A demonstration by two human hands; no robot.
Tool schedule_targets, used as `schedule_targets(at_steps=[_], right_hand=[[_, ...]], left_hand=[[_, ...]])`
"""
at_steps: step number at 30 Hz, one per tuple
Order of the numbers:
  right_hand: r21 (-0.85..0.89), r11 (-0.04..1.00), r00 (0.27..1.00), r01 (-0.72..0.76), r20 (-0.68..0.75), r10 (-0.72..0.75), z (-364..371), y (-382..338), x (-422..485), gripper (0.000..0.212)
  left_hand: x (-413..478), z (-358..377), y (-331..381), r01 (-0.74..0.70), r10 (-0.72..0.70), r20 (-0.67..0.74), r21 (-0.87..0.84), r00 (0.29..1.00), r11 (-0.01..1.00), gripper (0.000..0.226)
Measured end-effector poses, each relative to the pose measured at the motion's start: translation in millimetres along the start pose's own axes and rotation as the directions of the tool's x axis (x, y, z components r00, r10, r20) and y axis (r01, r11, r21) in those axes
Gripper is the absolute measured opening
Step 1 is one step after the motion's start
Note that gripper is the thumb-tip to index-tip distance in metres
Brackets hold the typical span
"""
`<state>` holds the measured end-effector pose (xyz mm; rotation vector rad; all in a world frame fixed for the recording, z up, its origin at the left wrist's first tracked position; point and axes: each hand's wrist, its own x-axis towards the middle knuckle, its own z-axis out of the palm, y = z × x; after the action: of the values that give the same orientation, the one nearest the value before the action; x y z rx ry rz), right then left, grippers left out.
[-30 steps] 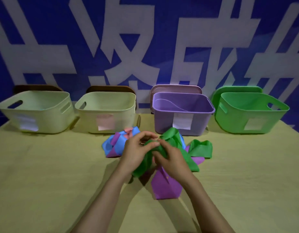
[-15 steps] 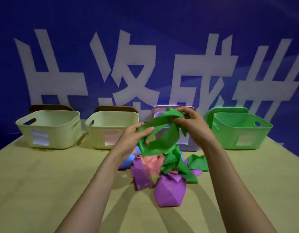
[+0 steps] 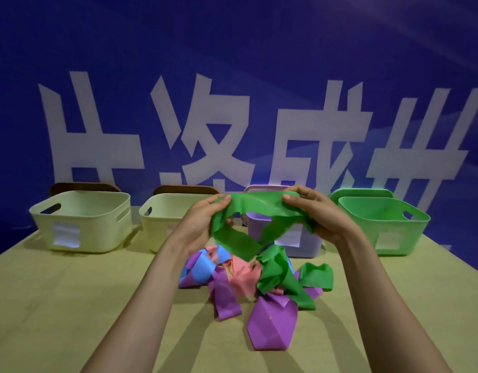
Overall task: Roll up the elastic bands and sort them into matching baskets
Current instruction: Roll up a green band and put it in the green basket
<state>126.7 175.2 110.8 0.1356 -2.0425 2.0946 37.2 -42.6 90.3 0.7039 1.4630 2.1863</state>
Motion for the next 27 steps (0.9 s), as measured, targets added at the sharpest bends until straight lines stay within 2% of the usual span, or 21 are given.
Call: schedule_targets(at_steps=[2, 6, 8, 11, 14, 16, 19, 21, 22, 24, 26, 27], right_hand=[[-0.041, 0.999, 1.0, -0.018, -0.016, 0.018, -3, 4, 2, 0.015], [-0.04, 0.999, 1.0, -0.027, -0.014, 0.027, -4, 8, 6, 0.004], [-0.09, 0.996, 1.0, -0.012, -0.014, 0.011, -4, 8, 6, 0.005], [-0.265, 0.964, 0.997, 0.025, -0.069, -0.045, -3, 9, 4, 0.008], [-0.285, 0.958, 0.997, 0.032, -0.053, -0.049, -4, 11, 2, 0.014], [-0.291, 0.957, 0.999, -0.012, -0.046, -0.001, -7, 14, 3, 0.018], [-0.346, 0.931, 0.979, -0.119, 0.113, 0.167, -13, 16, -1, 0.016], [-0.434, 0.894, 0.954, -0.11, 0.207, 0.217, -17, 19, -5, 0.015], [-0.444, 0.893, 0.955, -0.08, 0.223, 0.197, -18, 20, -7, 0.016], [-0.312, 0.95, 0.979, -0.024, 0.183, 0.085, -18, 25, -8, 0.02], [-0.083, 0.997, 0.999, 0.004, 0.053, 0.0, -18, 31, -7, 0.024], [-0.034, 0.999, 1.0, 0.016, 0.013, -0.016, -16, 35, -6, 0.025]], left_hand=[[0, -1, -2, 0.034, -0.033, -0.003, 0.036, 0.999, 0.999, 0.013], [1, 1, -2, 0.135, -0.136, -0.012, 0.229, 0.991, 0.964, 0.013], [4, 3, -4, 0.103, -0.082, -0.081, 0.307, 0.993, 0.946, 0.013], [10, 0, -9, -0.011, 0.066, -0.134, 0.378, 0.989, 0.926, 0.005], [14, 1, -10, -0.095, 0.163, -0.118, 0.442, 0.98, 0.892, 0.01], [18, 1, -11, -0.148, 0.248, -0.144, 0.492, 0.958, 0.858, 0.013], [26, -1, -13, -0.164, 0.319, -0.197, 0.552, 0.927, 0.817, 0.013], [30, -2, -13, -0.145, 0.312, -0.266, 0.501, 0.912, 0.853, 0.016], [31, -3, -12, -0.135, 0.297, -0.308, 0.455, 0.904, 0.88, 0.018], [32, -5, -9, -0.105, 0.272, -0.367, 0.415, 0.89, 0.904, 0.02], [28, -6, -9, -0.085, 0.25, -0.378, 0.404, 0.891, 0.911, 0.022], [26, -5, -9, -0.078, 0.236, -0.365, 0.398, 0.901, 0.914, 0.021]])
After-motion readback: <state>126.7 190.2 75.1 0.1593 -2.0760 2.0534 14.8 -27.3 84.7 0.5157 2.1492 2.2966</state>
